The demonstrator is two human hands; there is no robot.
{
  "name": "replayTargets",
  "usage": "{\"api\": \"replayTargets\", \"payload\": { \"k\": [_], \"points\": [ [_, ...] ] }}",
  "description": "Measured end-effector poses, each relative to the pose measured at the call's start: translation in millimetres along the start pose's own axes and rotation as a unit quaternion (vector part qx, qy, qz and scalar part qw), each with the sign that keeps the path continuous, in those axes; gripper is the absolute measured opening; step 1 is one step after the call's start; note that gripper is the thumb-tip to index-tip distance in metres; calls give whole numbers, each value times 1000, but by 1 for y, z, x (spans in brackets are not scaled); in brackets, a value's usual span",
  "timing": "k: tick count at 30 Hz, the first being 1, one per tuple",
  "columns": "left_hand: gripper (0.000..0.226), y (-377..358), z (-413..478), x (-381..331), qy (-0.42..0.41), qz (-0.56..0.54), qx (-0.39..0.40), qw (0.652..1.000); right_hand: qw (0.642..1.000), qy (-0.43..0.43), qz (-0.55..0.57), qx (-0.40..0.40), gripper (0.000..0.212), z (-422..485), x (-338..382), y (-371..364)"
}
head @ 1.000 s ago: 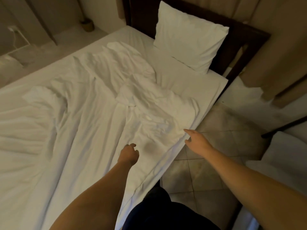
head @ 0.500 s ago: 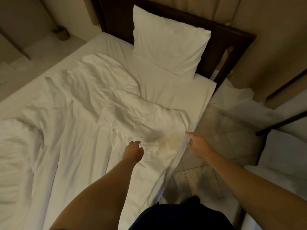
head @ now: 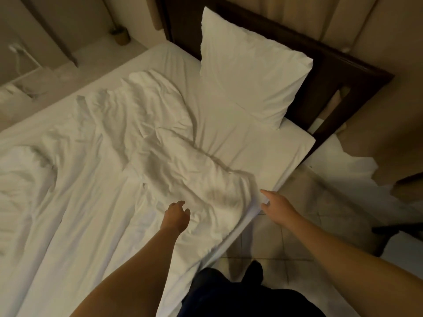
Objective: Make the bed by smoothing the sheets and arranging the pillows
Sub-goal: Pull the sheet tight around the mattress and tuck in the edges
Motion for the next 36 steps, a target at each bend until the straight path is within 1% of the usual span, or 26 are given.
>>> {"api": "replayTargets", "payload": {
  "k": [4, 8, 12, 16, 22, 28, 30, 31, 33, 34, 36],
  "points": [
    [51, -25, 1, -20, 38, -45, -7, 998, 999, 11, -27, 19, 48, 36, -12, 27],
    [51, -48, 18, -40, 73, -90, 0, 993, 998, 10, -29, 52, 56, 86, -20, 33],
    [56, -71, 55, -66, 99, -150, 8, 984, 995, 10, -38, 93, 59, 143, -23, 22],
    [60, -86, 95, -95, 126, -203, 25, 971, 991, -12, -36, 125, 60, 194, -30, 5],
    [64, -99, 136, -127, 174, -248, 57, 951, 988, -45, 33, 145, 55, 248, -19, -12],
    [66, -101, 174, -126, 210, -279, 41, 936, 967, -134, 147, 162, 59, 289, -20, -47],
    [68, -103, 186, -122, 220, -281, 37, 934, 961, -143, 152, 181, 54, 295, -20, -59],
    [70, -105, 192, -120, 228, -287, 34, 930, 959, -143, 145, 196, 47, 297, -19, -63],
    [79, -106, 201, -121, 250, -317, 44, 914, 959, -129, 128, 218, 30, 299, -18, -67],
    [85, -108, 204, -122, 272, -340, 59, 898, 957, -121, 132, 228, 26, 298, -16, -67],
    [92, -112, 204, -128, 321, -387, 86, 860, 955, -85, 139, 246, 27, 292, -4, -61]
  ]
}}
Point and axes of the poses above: each hand's wrist, its own z-axis towards the middle knuckle, its own y-axis out of the back of the hand, x = y × z, the point moved 6 cm from there along z, towards the middle knuckle, and after that the axes turned 3 degrees about z, right-handed, at the moved point
